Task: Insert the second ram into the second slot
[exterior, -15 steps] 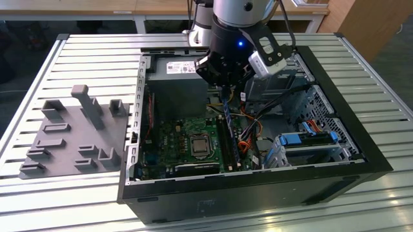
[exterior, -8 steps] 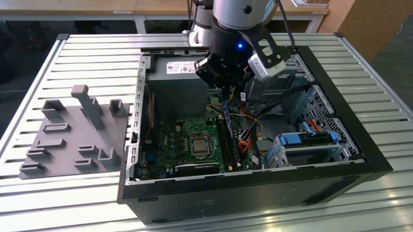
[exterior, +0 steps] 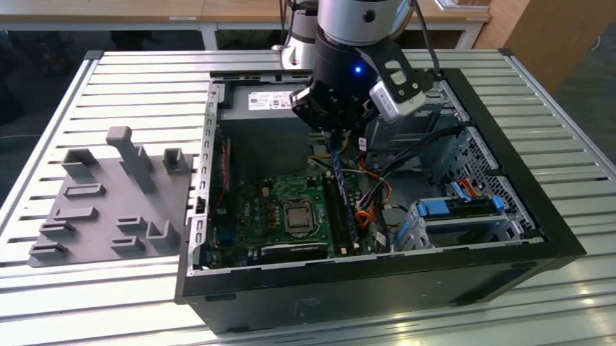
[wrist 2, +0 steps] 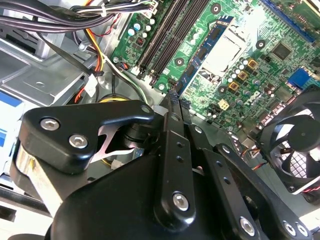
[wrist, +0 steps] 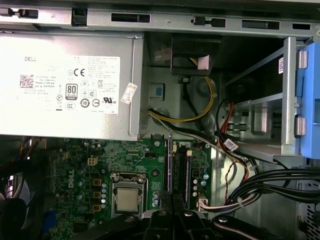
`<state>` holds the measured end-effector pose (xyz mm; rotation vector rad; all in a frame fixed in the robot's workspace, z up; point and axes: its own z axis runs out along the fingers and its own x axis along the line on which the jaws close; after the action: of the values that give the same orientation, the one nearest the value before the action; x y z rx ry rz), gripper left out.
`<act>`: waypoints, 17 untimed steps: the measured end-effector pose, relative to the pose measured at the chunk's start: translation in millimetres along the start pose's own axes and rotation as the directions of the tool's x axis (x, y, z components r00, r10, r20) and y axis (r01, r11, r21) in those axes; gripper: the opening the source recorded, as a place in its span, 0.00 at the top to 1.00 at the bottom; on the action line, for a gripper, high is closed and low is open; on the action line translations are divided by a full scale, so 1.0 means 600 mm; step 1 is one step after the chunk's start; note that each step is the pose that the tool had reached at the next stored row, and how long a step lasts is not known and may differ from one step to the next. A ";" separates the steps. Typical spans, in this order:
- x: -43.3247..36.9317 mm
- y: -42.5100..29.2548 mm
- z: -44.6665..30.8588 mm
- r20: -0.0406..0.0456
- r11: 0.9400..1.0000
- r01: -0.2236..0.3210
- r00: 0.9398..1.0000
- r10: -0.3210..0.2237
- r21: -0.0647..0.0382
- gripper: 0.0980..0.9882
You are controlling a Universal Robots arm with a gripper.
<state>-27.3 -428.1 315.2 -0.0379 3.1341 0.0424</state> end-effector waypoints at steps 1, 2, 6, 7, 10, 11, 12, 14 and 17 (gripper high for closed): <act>0.000 0.000 0.000 0.000 1.000 0.000 1.000 0.000 0.000 0.97; 0.000 0.000 0.001 0.000 1.000 0.000 1.000 0.000 0.000 0.97; 0.000 0.000 0.002 0.000 1.000 0.000 1.000 0.000 0.000 0.97; 0.000 0.000 0.002 0.000 1.000 0.000 1.000 0.000 0.000 0.97; 0.000 0.000 0.003 0.000 1.000 0.000 1.000 0.000 0.000 0.97; 0.000 0.000 0.003 0.000 1.000 0.000 1.000 0.000 0.000 0.97; 0.000 0.000 0.004 0.000 1.000 0.000 1.000 0.000 0.000 0.97; 0.000 0.000 0.004 0.000 1.000 0.000 1.000 0.000 0.000 0.97; 0.000 0.000 0.005 0.000 1.000 0.000 1.000 0.000 0.000 0.97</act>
<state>-27.3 -428.1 312.1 -0.0378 3.1345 0.0424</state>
